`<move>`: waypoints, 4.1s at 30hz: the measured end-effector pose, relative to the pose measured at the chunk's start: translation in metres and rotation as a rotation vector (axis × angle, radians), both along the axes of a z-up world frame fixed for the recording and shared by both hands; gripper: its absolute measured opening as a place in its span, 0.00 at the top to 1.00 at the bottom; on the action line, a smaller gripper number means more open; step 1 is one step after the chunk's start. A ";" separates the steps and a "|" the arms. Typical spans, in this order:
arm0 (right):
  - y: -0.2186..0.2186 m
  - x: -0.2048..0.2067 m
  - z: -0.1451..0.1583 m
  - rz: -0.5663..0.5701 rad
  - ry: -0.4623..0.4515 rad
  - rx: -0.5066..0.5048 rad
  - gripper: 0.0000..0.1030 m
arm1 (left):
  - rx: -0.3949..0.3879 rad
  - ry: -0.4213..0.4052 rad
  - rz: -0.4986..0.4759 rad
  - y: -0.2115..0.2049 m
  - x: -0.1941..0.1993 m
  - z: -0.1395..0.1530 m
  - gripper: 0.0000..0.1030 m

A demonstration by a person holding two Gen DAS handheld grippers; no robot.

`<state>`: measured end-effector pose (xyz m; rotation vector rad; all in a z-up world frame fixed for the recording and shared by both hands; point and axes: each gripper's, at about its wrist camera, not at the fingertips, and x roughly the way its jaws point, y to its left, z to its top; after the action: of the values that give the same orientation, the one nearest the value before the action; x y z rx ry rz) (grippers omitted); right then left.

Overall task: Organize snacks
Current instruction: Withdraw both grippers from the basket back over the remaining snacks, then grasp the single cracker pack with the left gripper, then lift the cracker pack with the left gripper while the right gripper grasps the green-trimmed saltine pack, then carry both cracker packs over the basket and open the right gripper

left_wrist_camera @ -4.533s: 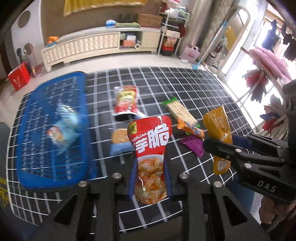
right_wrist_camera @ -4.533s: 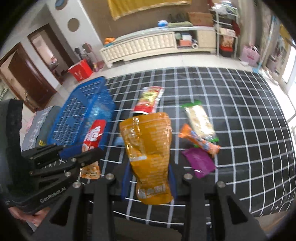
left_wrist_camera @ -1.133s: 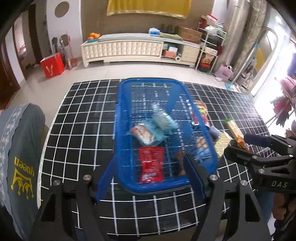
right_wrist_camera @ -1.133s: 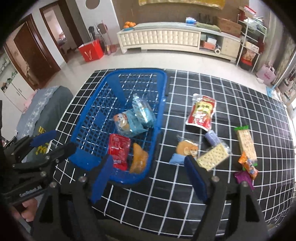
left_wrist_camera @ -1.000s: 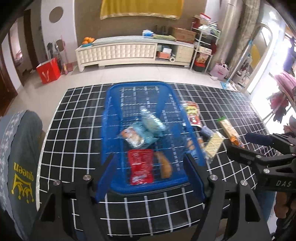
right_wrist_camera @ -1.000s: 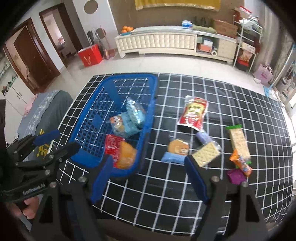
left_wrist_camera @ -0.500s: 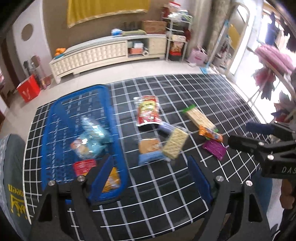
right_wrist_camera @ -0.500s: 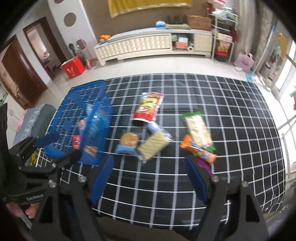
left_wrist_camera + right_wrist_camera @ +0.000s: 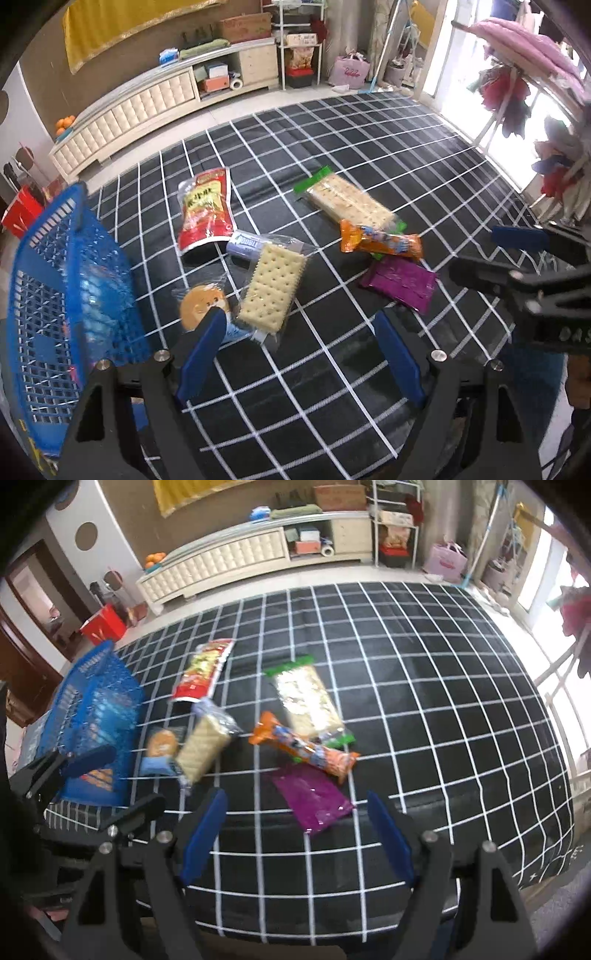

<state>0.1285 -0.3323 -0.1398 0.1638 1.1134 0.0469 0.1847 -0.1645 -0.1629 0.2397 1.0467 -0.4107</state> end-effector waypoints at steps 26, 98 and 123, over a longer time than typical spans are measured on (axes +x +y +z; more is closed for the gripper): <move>-0.015 0.014 -0.056 -0.056 0.092 0.050 0.20 | 0.143 -0.018 -0.114 -0.023 0.050 -0.079 0.60; 0.073 0.056 0.069 0.216 -0.060 0.009 0.43 | -0.152 -0.104 0.204 0.079 0.010 0.082 0.62; 0.250 0.061 0.088 0.415 -0.079 0.024 0.42 | -0.138 -0.125 0.381 0.257 -0.026 0.106 0.62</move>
<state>0.1896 -0.0827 -0.0513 -0.0500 1.0530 0.4330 0.1588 0.0930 -0.0573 -0.0588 0.9120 -0.1204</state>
